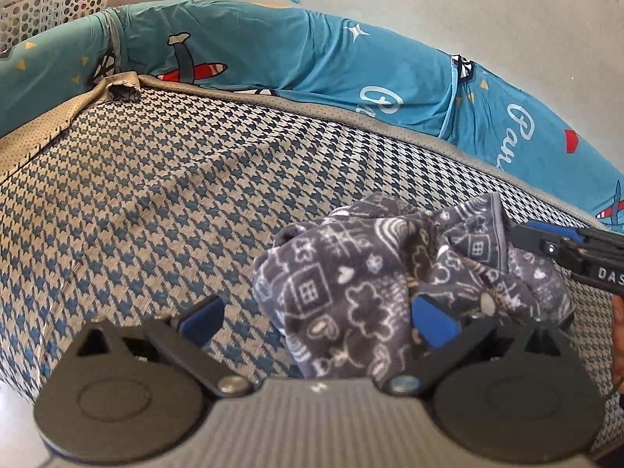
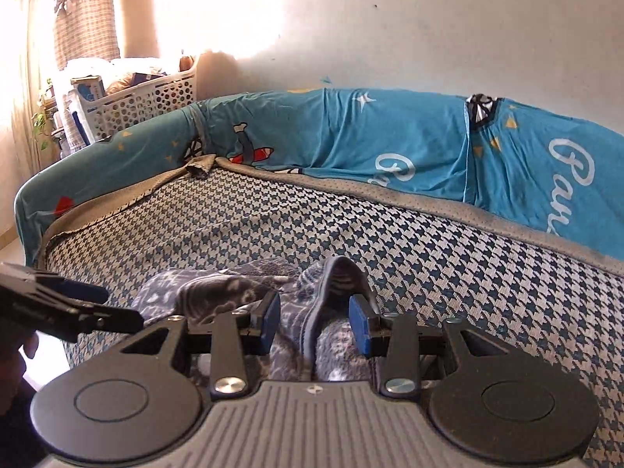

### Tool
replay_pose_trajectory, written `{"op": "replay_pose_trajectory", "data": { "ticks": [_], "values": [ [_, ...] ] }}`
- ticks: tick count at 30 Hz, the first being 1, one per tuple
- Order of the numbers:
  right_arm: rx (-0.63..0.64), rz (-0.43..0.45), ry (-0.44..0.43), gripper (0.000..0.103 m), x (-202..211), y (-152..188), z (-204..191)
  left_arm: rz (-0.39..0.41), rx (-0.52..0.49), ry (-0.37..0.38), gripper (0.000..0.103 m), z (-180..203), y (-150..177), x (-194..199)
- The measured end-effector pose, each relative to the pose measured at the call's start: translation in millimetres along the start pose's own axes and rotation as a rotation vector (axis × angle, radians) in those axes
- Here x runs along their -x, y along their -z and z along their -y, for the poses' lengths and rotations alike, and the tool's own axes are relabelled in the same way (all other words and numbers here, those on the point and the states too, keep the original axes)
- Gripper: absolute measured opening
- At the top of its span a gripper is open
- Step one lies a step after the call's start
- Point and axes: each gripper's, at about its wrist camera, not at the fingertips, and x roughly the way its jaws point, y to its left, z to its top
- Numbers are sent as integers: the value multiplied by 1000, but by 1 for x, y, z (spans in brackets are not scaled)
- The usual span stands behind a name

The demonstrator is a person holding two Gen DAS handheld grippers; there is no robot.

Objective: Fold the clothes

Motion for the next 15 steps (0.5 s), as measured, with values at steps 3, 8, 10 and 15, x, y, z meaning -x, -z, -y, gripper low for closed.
{"op": "replay_pose_trajectory", "data": {
  "ticks": [3, 8, 10, 15],
  "values": [
    [-13, -34, -35, 37, -15, -1, 4, 3, -7, 25, 103, 0, 0, 2],
    [-2, -54, -48, 22, -39, -5, 5, -11, -27, 69, 103, 4, 4, 3],
    [3, -57, -37, 9, -48, -7, 5, -21, -38, 83, 103, 8, 6, 2],
    [-114, 12, -35, 5, -53, -19, 20, -17, -84, 150, 103, 15, 8, 8]
  ]
}}
